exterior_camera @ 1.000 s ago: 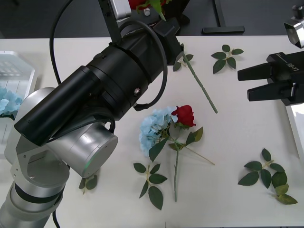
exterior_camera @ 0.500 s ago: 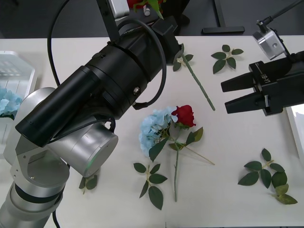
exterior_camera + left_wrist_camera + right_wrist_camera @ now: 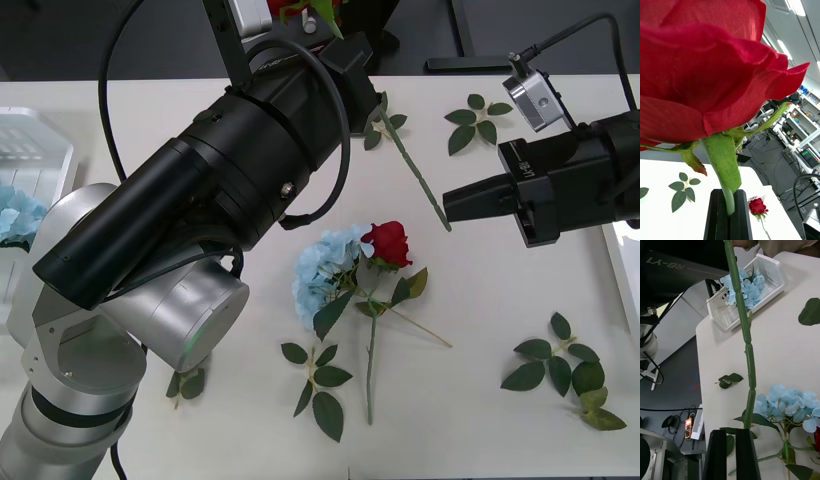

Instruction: Place the red flowers into the right box and the blue flowers into the left box. If a person shows an open palm, hand one flower to the person first, then continue sorting.

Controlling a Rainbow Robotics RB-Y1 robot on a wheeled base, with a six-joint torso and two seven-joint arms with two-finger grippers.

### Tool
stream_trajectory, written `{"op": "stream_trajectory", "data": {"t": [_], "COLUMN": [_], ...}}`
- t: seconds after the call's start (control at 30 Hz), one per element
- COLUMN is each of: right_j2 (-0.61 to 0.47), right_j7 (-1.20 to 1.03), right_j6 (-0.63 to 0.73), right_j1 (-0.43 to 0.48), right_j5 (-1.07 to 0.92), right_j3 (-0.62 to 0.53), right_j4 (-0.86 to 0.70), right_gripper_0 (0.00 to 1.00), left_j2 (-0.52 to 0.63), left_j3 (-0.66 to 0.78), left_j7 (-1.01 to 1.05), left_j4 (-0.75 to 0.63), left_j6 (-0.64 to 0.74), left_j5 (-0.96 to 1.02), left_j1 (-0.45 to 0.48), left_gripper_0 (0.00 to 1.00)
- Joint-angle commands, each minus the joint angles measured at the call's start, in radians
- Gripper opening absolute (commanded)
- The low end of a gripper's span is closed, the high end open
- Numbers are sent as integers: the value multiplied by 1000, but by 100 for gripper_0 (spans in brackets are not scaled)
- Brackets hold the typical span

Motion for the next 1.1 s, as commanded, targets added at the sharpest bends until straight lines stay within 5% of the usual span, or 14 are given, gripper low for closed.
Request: {"op": "stream_trajectory", "data": {"t": [0.03, 0.53, 0.57, 0.63, 0.73, 0.8, 1.1], "right_j2": [16, 11, 11, 7, -9, -18, -18], "right_j7": [-35, -48, -44, -40, -26, -15, 17], "right_j6": [-6, -7, -7, -7, -7, -11, -87], "right_j1": [-21, -18, -18, -18, -16, -16, -24], "right_j5": [8, 8, 8, 8, 6, -8, -2], "right_j3": [4, -6, -9, -11, -11, -14, 12], "right_j4": [-25, -21, -18, -7, 4, 10, 13], "right_gripper_0": [0, 0, 26, 62, 92, 100, 100], "left_j2": [2, 8, 9, 8, 9, 9, 11], "left_j3": [-18, -18, -18, -18, -18, -18, -18], "left_j7": [57, 59, 60, 59, 60, 60, 60], "left_j4": [-30, -28, -30, -28, -30, -30, -28], "left_j6": [-17, -17, -17, -17, -17, -17, -17], "left_j5": [-12, -15, -15, -15, -15, -15, -23], "left_j1": [-42, -44, -44, -44, -45, -45, -47], "left_gripper_0": [0, 0, 0, 0, 0, 0, 0]}}
